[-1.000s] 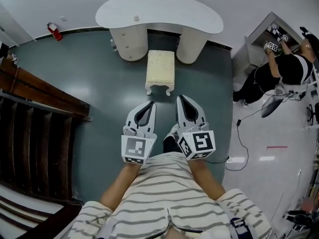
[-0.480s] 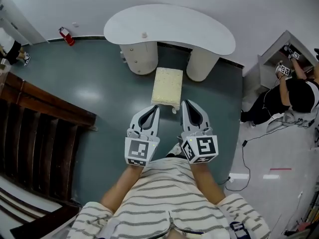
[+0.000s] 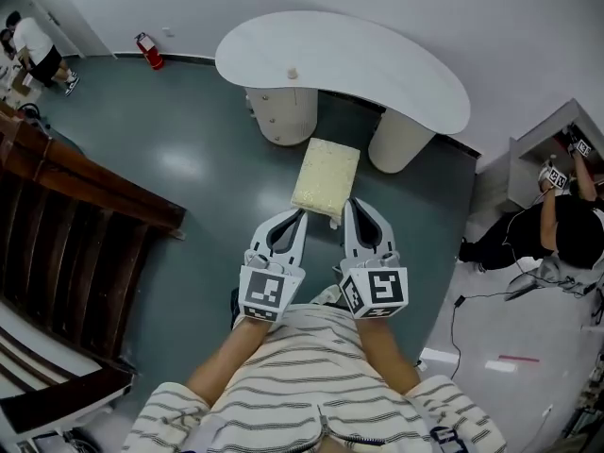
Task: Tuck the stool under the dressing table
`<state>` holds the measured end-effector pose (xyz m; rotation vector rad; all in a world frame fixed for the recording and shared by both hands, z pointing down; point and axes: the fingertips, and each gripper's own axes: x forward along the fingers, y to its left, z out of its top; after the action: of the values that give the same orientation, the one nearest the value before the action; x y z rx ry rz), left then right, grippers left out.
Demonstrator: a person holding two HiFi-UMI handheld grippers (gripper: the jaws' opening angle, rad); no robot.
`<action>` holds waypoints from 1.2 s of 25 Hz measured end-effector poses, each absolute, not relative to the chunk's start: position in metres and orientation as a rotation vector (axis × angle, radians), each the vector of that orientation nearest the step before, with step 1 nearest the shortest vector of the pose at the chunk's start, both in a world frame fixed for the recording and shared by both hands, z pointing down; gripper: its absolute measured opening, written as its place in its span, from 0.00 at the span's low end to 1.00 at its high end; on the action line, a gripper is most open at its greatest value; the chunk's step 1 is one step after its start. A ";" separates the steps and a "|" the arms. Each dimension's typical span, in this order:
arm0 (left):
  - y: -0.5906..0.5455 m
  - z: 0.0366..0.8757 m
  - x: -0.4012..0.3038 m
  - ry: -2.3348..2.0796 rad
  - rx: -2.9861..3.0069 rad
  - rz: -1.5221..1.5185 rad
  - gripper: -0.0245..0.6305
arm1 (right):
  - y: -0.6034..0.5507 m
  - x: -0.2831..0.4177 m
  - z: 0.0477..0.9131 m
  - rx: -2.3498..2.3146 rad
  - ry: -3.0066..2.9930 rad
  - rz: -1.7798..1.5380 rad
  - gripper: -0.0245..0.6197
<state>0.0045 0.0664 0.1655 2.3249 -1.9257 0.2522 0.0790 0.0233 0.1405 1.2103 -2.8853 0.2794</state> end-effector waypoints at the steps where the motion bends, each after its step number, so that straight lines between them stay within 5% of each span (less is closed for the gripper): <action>1: 0.065 0.167 0.001 -1.920 2.321 0.251 0.04 | 0.023 0.076 0.144 1.209 -2.878 0.291 0.06; 30: -0.048 0.329 -0.079 -1.547 2.203 0.385 0.04 | -0.067 0.009 0.315 1.438 -2.408 0.582 0.06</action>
<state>-0.0791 -0.0480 0.3289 2.2027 -1.5472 0.3846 0.0086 -0.0674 0.3146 1.4378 -2.4084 0.5825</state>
